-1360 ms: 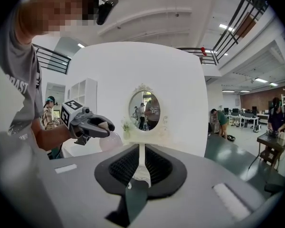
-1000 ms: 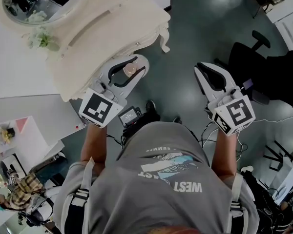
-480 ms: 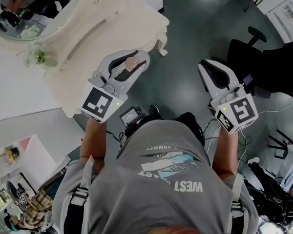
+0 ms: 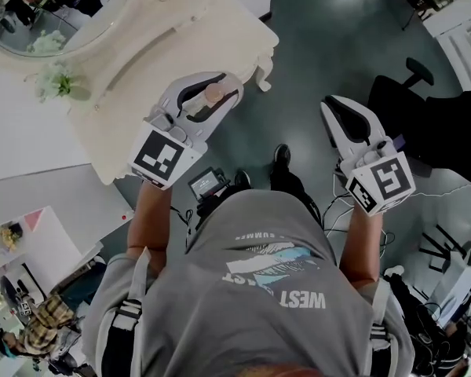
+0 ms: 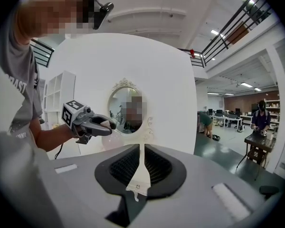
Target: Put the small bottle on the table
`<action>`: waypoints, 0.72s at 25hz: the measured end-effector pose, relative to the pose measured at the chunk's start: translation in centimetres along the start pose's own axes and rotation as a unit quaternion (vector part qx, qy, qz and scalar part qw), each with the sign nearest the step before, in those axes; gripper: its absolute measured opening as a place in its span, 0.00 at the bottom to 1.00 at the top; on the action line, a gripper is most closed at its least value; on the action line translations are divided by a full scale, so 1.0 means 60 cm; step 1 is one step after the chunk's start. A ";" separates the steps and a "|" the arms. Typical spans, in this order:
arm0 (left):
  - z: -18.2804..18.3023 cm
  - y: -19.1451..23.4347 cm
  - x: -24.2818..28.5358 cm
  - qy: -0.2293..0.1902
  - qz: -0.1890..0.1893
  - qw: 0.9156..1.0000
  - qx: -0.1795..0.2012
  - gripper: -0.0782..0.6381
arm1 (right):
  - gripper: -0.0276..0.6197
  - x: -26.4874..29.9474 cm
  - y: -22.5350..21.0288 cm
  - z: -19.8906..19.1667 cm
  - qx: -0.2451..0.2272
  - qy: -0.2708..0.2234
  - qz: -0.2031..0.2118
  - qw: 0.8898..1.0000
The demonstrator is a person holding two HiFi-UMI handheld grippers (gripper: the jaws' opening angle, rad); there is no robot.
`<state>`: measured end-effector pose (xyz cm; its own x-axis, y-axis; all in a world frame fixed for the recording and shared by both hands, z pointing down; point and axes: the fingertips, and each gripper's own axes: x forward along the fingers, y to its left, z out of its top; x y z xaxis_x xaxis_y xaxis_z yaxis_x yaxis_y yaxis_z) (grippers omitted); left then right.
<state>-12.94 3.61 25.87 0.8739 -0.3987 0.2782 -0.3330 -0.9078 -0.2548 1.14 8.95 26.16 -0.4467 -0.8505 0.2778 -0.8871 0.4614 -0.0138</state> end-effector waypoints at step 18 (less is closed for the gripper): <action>-0.019 0.063 0.148 0.053 0.089 0.994 -0.045 0.28 | 0.10 0.098 -0.187 -0.002 -0.006 0.006 0.102 0.995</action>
<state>-6.85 -3.52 28.43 0.7577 -0.5608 0.3337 -0.5133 -0.8279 -0.2260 8.48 -1.19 28.06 -0.6160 -0.7353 0.2827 -0.7765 0.6272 -0.0607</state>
